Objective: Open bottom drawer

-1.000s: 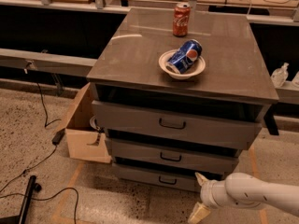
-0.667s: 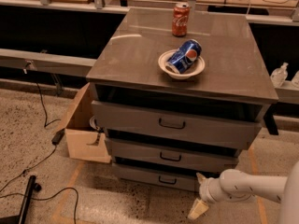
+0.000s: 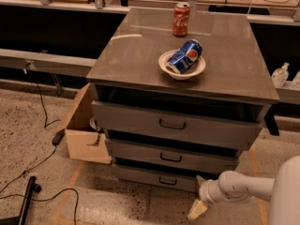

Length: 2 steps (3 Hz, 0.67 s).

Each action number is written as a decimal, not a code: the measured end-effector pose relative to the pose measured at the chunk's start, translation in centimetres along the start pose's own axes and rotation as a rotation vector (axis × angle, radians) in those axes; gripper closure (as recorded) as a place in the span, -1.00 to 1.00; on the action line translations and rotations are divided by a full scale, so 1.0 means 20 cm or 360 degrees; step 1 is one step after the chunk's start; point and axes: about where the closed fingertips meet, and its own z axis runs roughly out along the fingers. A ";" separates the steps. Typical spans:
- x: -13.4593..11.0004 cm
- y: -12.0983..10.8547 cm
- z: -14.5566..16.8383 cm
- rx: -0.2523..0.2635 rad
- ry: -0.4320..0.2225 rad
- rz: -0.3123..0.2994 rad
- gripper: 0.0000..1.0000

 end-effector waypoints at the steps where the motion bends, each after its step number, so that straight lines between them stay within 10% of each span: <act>1: 0.06 -0.04 0.05 -0.0004 -0.0087 0.0008 -1.00; 2: 0.08 -0.12 0.08 -0.0003 -0.0139 -0.0047 -1.00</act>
Offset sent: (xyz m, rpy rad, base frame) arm 0.0385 -0.0286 -0.0256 0.0985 -0.0866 0.0639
